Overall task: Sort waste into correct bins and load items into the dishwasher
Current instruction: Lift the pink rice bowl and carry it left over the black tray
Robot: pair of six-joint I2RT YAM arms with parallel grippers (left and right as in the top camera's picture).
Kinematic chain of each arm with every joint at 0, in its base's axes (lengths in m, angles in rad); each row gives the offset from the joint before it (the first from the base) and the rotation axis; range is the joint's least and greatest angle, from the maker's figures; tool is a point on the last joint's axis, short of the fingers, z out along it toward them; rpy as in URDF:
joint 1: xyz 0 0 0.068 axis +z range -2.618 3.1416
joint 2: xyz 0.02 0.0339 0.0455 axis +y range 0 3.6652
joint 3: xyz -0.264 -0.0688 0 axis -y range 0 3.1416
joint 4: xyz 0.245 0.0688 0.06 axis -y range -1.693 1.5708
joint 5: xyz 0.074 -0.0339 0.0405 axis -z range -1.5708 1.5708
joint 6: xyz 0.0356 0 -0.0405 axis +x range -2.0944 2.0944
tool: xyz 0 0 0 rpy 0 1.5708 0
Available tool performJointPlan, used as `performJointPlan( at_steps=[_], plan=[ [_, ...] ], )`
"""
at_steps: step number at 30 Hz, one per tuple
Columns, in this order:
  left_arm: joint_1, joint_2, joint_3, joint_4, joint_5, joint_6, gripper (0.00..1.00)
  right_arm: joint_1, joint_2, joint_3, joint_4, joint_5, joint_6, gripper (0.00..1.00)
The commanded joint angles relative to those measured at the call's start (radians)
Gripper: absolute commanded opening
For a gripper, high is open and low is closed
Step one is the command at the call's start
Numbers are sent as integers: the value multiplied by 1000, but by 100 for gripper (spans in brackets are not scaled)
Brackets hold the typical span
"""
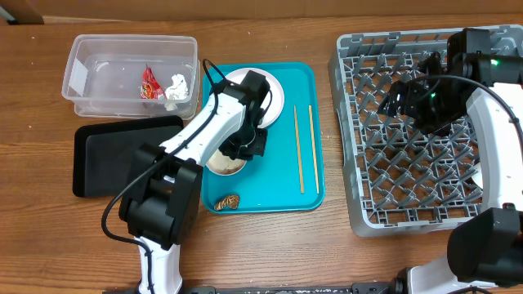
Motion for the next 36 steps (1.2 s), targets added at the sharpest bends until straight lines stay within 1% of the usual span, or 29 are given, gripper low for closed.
performJointPlan(
  at_steps=[1,5,11,13,23,25,29,33,36],
  plan=[
    [-7,11,52,-45,-3,1,4,2,-3,-3,2,6,-7,91],
    [-7,3,110,-98,-52,-18,4,2,-3,-4,2,6,-7,91],
    [-7,2,187,-173,-56,-19,4,2,-3,-3,2,6,-7,91],
    [-7,2,202,-198,-76,-40,4,2,-3,-3,2,6,-7,91],
    [10,-66,214,-244,-121,-70,4,2,-3,-3,3,10,-7,91],
    [24,-111,214,-260,-155,-87,4,2,-2,-3,3,10,-7,91],
    [71,-202,214,-274,-174,-83,4,2,-2,-3,2,10,-7,91],
    [143,-243,212,-286,-173,-69,4,2,-2,-3,2,10,-8,91],
    [211,-244,211,-294,-143,-32,4,2,-2,-3,1,10,-8,91]
  ],
)
